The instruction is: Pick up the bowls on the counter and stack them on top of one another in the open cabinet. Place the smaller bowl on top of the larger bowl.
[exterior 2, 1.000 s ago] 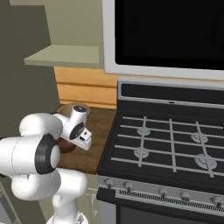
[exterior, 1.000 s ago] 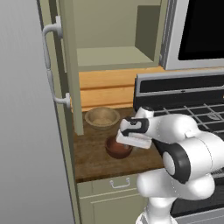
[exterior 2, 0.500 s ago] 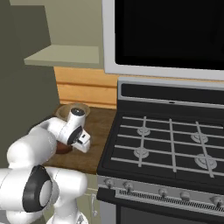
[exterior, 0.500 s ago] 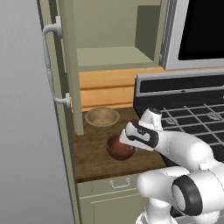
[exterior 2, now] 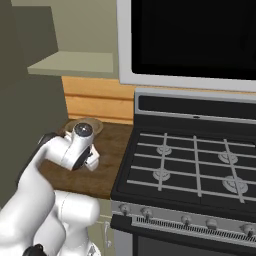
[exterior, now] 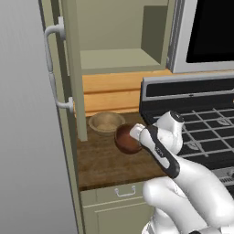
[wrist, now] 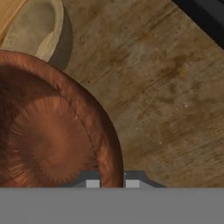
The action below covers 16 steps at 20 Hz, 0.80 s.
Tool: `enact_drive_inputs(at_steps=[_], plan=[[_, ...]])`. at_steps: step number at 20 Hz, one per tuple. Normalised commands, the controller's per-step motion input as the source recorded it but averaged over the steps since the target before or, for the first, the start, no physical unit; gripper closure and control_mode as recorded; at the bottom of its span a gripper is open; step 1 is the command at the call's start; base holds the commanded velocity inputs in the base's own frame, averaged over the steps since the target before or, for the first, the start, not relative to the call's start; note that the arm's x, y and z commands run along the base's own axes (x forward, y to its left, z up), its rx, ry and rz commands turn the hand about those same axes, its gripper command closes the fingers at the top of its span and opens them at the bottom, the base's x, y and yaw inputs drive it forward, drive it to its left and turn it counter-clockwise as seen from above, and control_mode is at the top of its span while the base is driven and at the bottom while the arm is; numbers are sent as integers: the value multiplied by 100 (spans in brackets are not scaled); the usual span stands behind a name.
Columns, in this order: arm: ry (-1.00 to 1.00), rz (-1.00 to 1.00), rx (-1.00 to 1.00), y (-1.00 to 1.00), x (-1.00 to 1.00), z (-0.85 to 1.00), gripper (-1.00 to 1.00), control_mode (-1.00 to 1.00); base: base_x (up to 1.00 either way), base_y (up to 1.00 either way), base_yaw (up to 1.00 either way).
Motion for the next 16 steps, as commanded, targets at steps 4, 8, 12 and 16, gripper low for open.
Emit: enact_drive_inputs(at_steps=[4,8,12,16], plan=[[-7,-24,4,-3,-1,31,100,-100,0,0,0],[0,-24,0,-11,0,11,100,-100,0,0,0],[-5,-20,0,-3,1,1,100,-100,0,0,0],[-19,-16,3,0,6,16,100,-100,0,0,0]])
